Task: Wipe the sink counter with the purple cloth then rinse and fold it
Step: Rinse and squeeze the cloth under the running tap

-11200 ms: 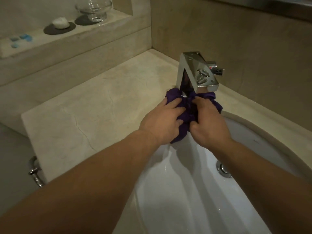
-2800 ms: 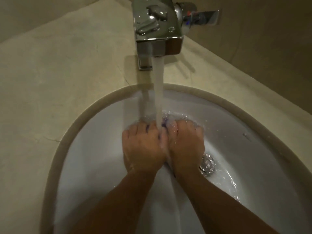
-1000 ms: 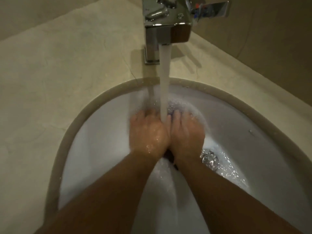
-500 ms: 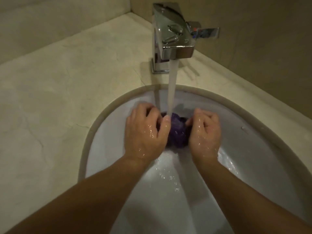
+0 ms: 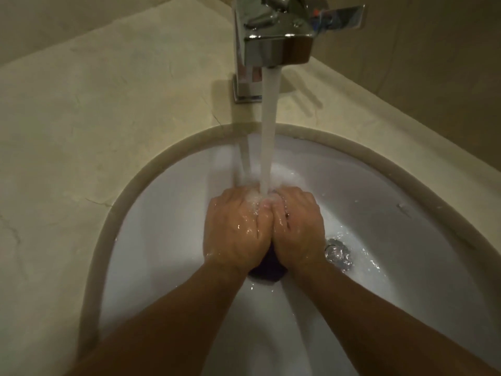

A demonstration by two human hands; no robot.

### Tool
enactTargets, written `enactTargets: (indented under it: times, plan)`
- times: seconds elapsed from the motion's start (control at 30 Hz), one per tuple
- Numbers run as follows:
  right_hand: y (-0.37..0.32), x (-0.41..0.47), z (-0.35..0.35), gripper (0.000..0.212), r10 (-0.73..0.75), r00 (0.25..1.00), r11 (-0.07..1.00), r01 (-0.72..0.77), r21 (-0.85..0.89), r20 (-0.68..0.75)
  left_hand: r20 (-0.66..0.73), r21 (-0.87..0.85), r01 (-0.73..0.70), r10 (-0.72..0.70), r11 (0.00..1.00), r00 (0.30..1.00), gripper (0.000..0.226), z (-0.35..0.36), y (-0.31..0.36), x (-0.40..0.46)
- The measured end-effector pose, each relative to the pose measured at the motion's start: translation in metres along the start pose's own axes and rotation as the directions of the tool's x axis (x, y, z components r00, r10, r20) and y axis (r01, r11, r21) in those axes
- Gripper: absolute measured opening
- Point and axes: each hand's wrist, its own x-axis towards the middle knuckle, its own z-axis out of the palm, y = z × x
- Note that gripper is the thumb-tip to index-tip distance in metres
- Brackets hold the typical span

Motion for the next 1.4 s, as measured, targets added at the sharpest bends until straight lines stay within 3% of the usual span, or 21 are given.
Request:
enactTargets:
  times: [0.2, 0.4, 0.53, 0.6, 0.67, 0.73, 0.8, 0.87, 0.97, 1.17, 1.27, 1.33, 1.4]
  plan:
    - [-0.011, 0.012, -0.005, 0.040, -0.007, 0.996, 0.990, -0.006, -0.140, -0.092, -0.104, 0.157, 0.110, -0.095, 0.981, 0.990, 0.044, 0.001, 0.018, 0.002]
    - [-0.001, 0.016, -0.001, 0.048, 0.025, 0.998, 0.913, -0.049, -0.406, -0.064, 0.031, 0.288, 0.173, -0.190, 0.942, 0.981, 0.066, 0.009, 0.018, 0.013]
    - [-0.007, 0.020, -0.004, 0.056, 0.078, 0.996, 0.869, -0.087, -0.487, -0.040, 0.082, 0.214, 0.237, -0.260, 0.948, 0.962, 0.072, 0.008, 0.022, 0.018]
    - [-0.011, 0.022, -0.007, 0.058, 0.139, 0.989, 0.862, -0.099, -0.497, 0.043, 0.050, 0.127, 0.240, -0.248, 0.962, 0.967, 0.073, 0.009, 0.019, 0.018]
    - [-0.009, 0.025, -0.009, 0.064, 0.192, 0.972, 0.879, -0.109, -0.463, 0.136, 0.032, 0.122, 0.181, -0.186, 0.976, 0.982, 0.077, 0.007, 0.019, 0.017]
    - [-0.011, 0.027, -0.012, 0.057, 0.167, 0.976, 0.934, -0.112, -0.339, 0.136, 0.051, 0.138, 0.125, -0.133, 0.983, 0.990, 0.073, 0.002, 0.019, 0.018]
    - [-0.016, 0.026, -0.016, 0.048, 0.128, 0.982, 0.979, -0.103, -0.178, 0.137, 0.044, 0.076, 0.104, -0.107, 0.992, 0.993, 0.055, -0.006, 0.017, 0.020]
    - [-0.022, 0.024, -0.021, 0.040, 0.090, 0.991, 0.996, -0.089, -0.022, 0.102, 0.018, -0.080, 0.177, -0.176, 0.981, 0.984, 0.030, -0.017, 0.017, 0.024]
    - [-0.041, 0.033, -0.031, 0.040, 0.162, 0.985, 0.979, -0.154, 0.134, -0.053, -0.053, -0.279, 0.284, -0.310, 0.917, 0.949, 0.013, -0.038, 0.024, 0.038]
    - [-0.082, 0.039, -0.037, 0.028, 0.254, 0.955, 0.873, -0.158, 0.462, -0.154, -0.337, -0.497, 0.075, -0.272, 0.864, 0.902, 0.015, -0.065, 0.052, 0.048]
    - [-0.063, 0.030, -0.034, 0.023, 0.287, 0.927, 0.913, -0.189, 0.362, -0.241, -0.309, -0.354, 0.047, -0.165, 0.934, 0.937, 0.019, -0.053, 0.040, 0.039]
    - [-0.048, 0.020, -0.025, 0.015, 0.346, 0.926, 0.917, -0.299, 0.265, -0.152, -0.237, -0.233, 0.024, -0.081, 0.972, 0.968, 0.017, -0.039, 0.024, 0.031]
    - [-0.038, 0.004, -0.013, 0.037, 0.339, 0.941, 0.930, -0.332, 0.159, -0.018, -0.121, -0.132, -0.024, 0.008, 0.991, 0.993, 0.019, -0.021, 0.008, 0.021]
